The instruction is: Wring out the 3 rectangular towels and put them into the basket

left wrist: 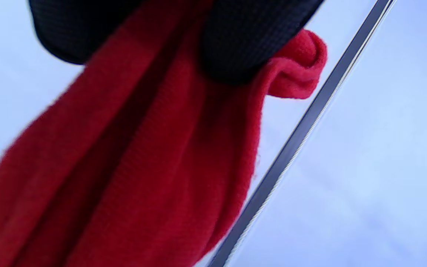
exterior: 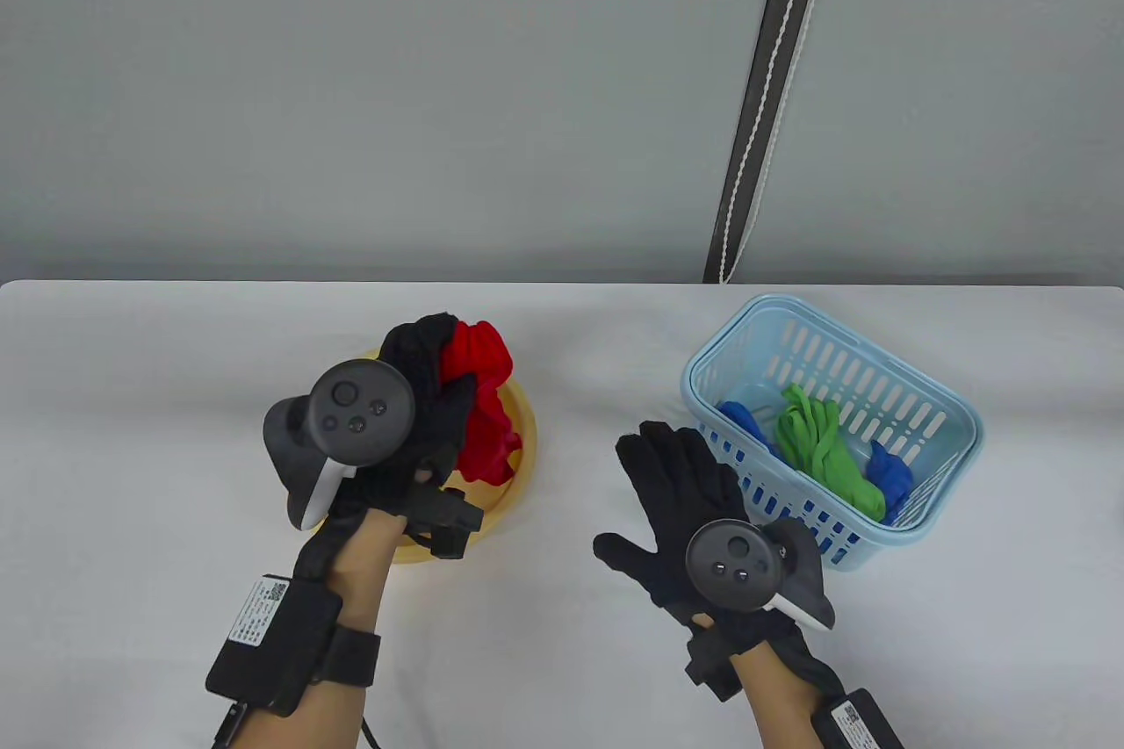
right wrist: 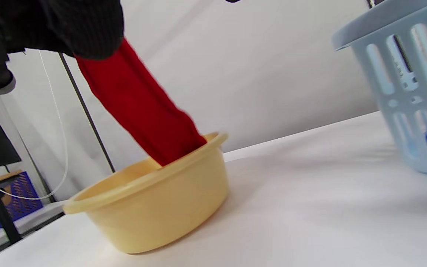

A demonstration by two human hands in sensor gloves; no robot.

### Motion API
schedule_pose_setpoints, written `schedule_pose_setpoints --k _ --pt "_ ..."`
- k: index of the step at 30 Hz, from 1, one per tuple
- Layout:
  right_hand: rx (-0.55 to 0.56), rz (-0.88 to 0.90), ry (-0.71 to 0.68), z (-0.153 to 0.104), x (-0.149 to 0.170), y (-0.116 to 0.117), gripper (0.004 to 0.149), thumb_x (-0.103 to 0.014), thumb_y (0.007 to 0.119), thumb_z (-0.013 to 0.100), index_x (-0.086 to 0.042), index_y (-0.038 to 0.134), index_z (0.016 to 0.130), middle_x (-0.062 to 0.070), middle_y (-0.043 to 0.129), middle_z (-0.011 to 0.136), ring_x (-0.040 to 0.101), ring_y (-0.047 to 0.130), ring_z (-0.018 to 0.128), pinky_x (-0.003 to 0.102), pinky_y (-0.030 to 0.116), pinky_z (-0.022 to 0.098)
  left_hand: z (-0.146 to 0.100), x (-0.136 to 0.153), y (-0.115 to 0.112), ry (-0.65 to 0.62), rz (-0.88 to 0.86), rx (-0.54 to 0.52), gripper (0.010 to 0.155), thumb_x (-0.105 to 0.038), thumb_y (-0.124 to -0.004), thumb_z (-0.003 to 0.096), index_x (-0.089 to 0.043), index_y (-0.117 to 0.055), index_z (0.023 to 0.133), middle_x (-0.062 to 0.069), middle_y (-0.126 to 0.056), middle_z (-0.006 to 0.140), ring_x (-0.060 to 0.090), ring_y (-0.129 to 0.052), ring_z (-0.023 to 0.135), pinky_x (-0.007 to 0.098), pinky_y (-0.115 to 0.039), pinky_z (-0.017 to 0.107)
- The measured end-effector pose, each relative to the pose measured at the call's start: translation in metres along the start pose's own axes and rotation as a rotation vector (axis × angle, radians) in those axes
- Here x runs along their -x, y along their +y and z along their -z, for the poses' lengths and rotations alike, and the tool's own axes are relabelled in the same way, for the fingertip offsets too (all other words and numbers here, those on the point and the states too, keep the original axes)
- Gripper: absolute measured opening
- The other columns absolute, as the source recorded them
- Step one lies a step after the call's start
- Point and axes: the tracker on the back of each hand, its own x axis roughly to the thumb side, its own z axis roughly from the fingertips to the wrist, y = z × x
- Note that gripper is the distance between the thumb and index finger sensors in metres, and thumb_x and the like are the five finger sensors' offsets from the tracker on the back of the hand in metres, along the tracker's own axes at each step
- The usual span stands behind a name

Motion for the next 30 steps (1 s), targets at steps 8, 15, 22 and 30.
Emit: schedule_pose_setpoints --k 8,15,22,30 --pt "-0.056 0.4 -0.054 0.005 0.017 -0.01 0.102 -0.063 0.08 0.052 -0.024 0.013 0.12 0.023 0.024 0.127 0.054 0.022 0.115 0.079 0.03 0.073 -0.029 -0.027 -0.013 -0.142 -0.316 0.02 0.052 -0.027 -0.089 0.0502 -0.023 -0.069 0.098 0.012 -0.079 0.102 0.038 -0.096 0.078 0.055 -0.084 0.053" --pt "-0.185 0.622 -0.156 0.008 0.013 -0.005 0.106 -0.064 0.086 0.048 -0.024 0.02 0.121 0.025 0.03 0.127 0.055 0.026 0.116 0.081 0.031 0.072 -0.054 -0.041 -0.039 -0.225 -0.503 0.128 0.051 -0.027 -0.089 0.0504 -0.023 -0.069 0.098 0.012 -0.078 0.103 0.038 -0.095 0.079 0.055 -0.084 0.054" --pt "-0.225 0.679 -0.241 0.009 -0.001 -0.004 0.091 -0.055 0.094 0.047 -0.021 0.048 0.118 0.025 0.044 0.125 0.056 0.042 0.115 0.081 0.038 0.072 -0.061 -0.054 -0.05 -0.298 -0.636 0.258 0.051 -0.027 -0.089 0.0506 -0.024 -0.07 0.098 0.011 -0.078 0.104 0.038 -0.095 0.08 0.055 -0.084 0.055" --pt "-0.126 0.647 -0.089 0.011 0.002 0.008 0.049 -0.028 0.095 0.051 -0.019 0.071 0.092 0.011 0.095 0.079 0.03 0.106 0.059 0.056 0.083 0.05 -0.068 -0.018 -0.051 -0.272 -0.758 0.201 0.054 -0.021 -0.09 0.0484 -0.025 -0.069 0.098 0.01 -0.076 0.107 0.039 -0.091 0.084 0.059 -0.081 0.059"
